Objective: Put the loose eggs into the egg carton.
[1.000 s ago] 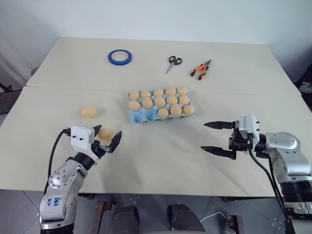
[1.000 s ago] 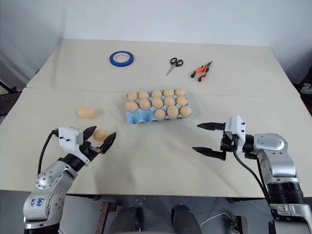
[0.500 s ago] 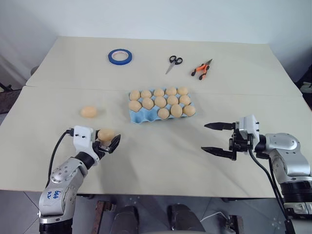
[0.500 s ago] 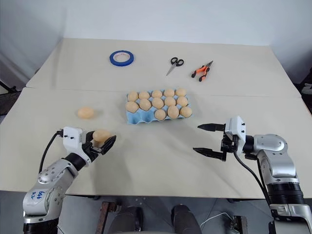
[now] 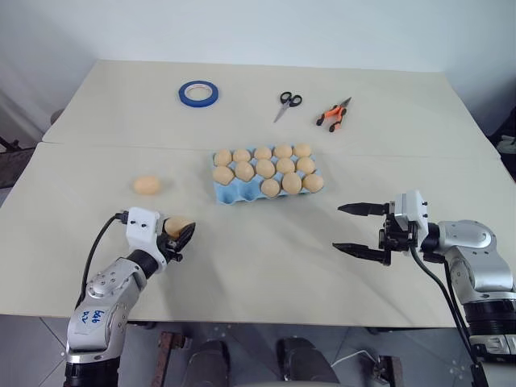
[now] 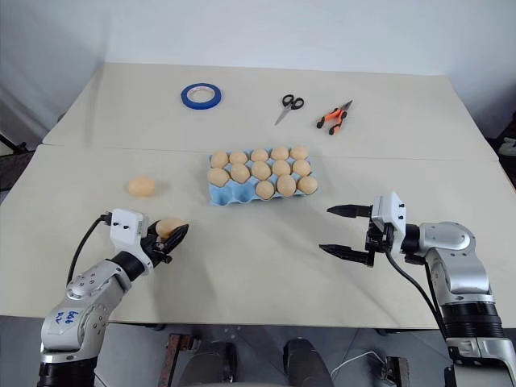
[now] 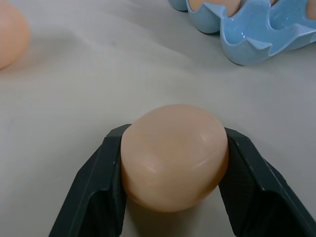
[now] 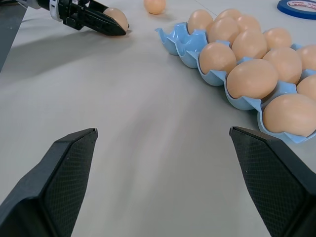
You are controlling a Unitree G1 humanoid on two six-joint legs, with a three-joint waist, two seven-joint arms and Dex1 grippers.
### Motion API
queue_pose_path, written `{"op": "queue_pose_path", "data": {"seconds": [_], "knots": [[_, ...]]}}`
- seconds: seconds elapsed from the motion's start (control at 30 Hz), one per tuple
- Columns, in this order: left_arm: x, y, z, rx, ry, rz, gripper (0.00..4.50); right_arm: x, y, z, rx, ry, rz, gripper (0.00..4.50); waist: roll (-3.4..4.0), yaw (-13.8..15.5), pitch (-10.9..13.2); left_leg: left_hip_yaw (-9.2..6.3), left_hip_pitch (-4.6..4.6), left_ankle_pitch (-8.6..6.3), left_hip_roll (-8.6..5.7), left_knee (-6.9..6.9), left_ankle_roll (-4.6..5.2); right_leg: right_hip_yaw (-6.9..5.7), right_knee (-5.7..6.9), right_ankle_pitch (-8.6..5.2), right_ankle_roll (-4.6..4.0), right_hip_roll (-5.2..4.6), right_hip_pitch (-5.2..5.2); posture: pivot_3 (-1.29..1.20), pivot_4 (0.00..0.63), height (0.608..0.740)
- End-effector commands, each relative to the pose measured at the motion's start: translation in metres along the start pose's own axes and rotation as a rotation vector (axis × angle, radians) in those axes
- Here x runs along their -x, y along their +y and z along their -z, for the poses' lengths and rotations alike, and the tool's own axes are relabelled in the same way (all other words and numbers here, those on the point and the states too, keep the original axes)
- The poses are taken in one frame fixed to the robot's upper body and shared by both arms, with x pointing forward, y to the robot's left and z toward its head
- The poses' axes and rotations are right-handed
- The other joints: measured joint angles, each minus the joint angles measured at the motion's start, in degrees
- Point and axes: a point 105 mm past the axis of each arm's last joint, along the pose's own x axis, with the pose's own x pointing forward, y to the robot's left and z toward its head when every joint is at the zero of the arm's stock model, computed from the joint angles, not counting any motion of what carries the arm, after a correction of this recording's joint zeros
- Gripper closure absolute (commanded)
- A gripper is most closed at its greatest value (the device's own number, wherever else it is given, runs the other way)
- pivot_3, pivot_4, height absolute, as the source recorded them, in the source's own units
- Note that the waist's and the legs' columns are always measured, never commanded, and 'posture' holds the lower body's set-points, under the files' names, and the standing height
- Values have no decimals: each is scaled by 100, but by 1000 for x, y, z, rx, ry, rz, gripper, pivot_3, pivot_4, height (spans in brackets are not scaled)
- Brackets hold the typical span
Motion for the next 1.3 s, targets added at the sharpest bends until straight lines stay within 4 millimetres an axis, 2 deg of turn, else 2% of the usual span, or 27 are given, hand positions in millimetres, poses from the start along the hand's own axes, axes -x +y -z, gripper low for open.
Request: {"op": "queue_pose_path", "data": {"seconds": [0.03, 0.2, 0.37, 0.53, 0.77, 1.0, 1.3], "knots": [[-5, -18, -18, -55, -72, 72, 2383, 2, -2, -8, 41, -17, 15, 0, 0, 1, 0, 0, 0, 0, 0, 0, 0, 0, 0, 0, 0, 0, 0, 0, 150, 740], [-31, -67, -42, -51, -168, 199, 2383, 1, -2, -8, 46, -23, 28, 0, 0, 35, 0, -2, -2, 1, -3, 5, 0, -4, -1, 1, 2, -3, 3, 0, 150, 740], [-64, -99, -67, -61, -247, 246, 2383, 0, -3, -8, 50, -26, 40, 0, 1, 22, 0, 3, -4, 2, -3, 12, -2, 1, 0, 4, 8, 3, 1, 0, 150, 740], [-97, -104, -85, -91, -286, 202, 2383, 2, -1, -9, 56, -28, 55, 0, 1, 2, 0, 19, -1, 5, -1, 24, -3, 14, 8, 5, 9, 9, -2, 0, 150, 740], [-110, -102, -86, -139, -285, 191, 2383, 5, 0, -7, 56, -21, 74, 0, 1, 23, 0, 22, -2, 5, 2, 25, -3, 18, 14, 5, 12, 5, -10, 0, 150, 740], [-108, -106, -82, -129, -252, 218, 120, 6, 1, -6, 54, -23, 83, 0, 1, 26, 0, 21, -2, 6, 2, 37, -4, 17, 24, 6, 12, 5, -8, 0, 150, 740], [-91, -107, -88, -133, -287, 198, 21, 4, -1, -6, 54, -23, 80, 0, 1, 22, 0, 21, 0, 9, 2, 47, -7, 20, 46, 6, 12, 7, -10, 0, 150, 740]]}}
